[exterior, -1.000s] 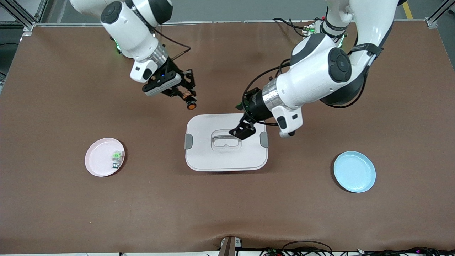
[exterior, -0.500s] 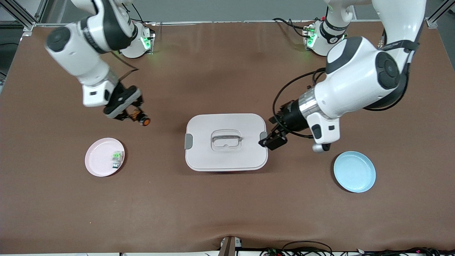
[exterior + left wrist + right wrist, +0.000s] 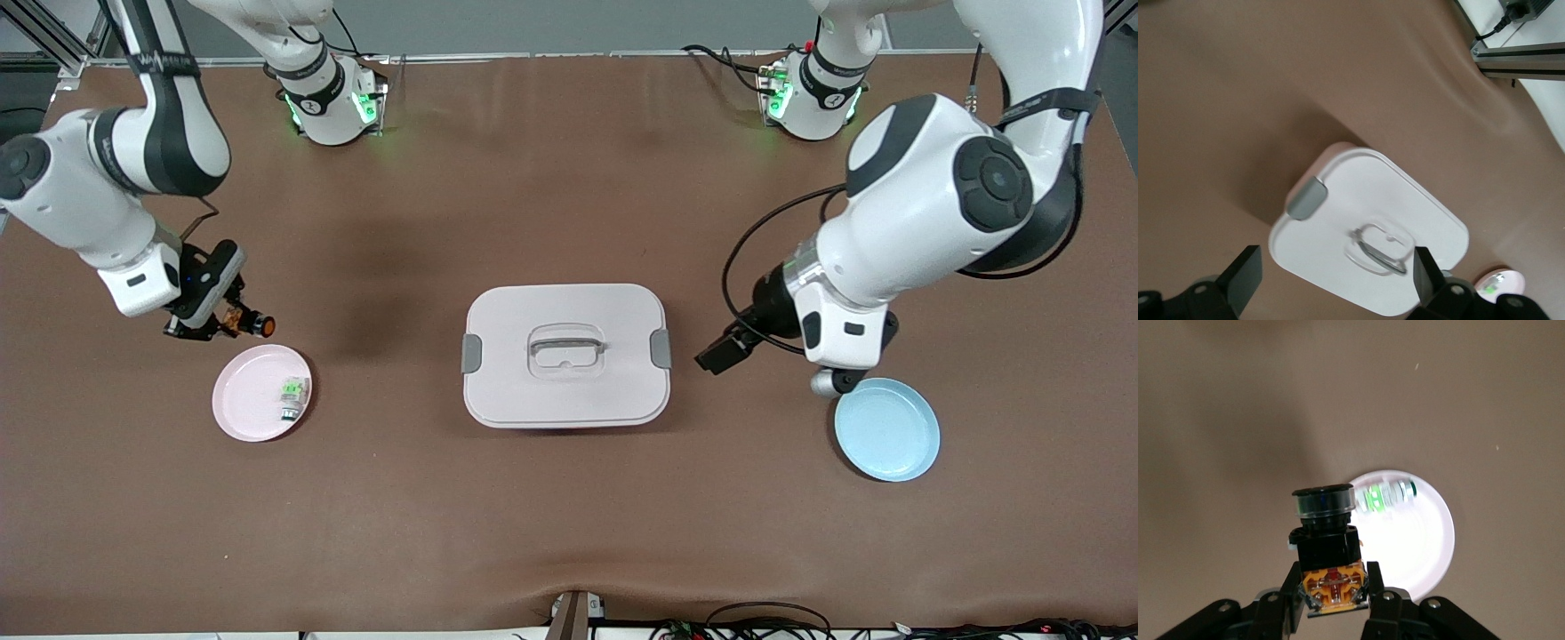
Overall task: Transfer orange switch to right arm and place
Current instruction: 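Carry the switch to the white plate while the left gripper withdraws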
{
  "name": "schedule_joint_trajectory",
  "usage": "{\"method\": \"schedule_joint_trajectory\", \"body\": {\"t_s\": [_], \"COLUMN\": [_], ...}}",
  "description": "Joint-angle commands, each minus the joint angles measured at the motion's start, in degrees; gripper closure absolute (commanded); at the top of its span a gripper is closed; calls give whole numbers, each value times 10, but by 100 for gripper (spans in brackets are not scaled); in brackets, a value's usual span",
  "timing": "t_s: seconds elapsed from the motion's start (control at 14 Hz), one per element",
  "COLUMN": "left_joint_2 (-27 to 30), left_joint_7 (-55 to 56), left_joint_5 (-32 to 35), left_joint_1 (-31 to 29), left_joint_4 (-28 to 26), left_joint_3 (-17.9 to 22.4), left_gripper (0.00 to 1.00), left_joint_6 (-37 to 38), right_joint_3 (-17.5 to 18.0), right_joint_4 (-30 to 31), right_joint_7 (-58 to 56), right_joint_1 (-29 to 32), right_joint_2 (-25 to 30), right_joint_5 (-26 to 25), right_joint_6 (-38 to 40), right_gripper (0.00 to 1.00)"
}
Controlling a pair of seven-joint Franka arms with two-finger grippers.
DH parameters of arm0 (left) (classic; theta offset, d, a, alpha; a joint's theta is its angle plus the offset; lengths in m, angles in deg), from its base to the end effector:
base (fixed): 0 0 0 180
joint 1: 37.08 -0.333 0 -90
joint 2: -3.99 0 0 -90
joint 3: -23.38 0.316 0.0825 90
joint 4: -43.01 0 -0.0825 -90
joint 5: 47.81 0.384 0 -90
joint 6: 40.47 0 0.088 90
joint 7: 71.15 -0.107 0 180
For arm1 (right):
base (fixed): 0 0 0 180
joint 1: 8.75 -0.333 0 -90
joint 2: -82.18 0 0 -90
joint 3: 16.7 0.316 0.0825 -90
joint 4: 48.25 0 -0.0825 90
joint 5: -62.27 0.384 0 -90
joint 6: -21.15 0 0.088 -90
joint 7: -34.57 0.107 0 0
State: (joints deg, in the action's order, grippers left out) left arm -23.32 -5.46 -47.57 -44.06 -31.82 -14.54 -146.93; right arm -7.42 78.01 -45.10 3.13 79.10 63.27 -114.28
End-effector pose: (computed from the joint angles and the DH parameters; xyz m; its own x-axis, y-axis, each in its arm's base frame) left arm 0.6390 -0.2698 0.5302 0.7756 0.6025 -0.1882 0.6309 -0.7315 0.2585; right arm 0.5469 -0.0250 0.3678 0.2337 0.9714 0.0409 0.9663 -0.2367 0.1009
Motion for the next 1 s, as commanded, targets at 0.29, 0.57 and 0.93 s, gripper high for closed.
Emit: {"method": "schedule_joint_trajectory", "body": {"t_s": [0.29,0.57,0.93], "left_joint_2": [37,56,74], "left_joint_7": [-173,-241,-344], "left_joint_5": [46,120,123], "left_joint_1": [-65,-66,-91], "left_joint_4": [-8,-8,-7], "left_joint_3": [-1,-2,2], "left_gripper": [0,0,0], "left_joint_6": [97,142,183], "right_joint_3": [12,15,18], "right_joint_4": [-38,-37,-36], "right_joint_7": [-29,-53,-54], "right_joint_1": [33,69,83], "right_joint_2": [-90,-143,-212], "right_joint_5": [-84,-76,-75], "right_joint_6": [-61,-115,-199], "right_gripper": [100,100,100]}}
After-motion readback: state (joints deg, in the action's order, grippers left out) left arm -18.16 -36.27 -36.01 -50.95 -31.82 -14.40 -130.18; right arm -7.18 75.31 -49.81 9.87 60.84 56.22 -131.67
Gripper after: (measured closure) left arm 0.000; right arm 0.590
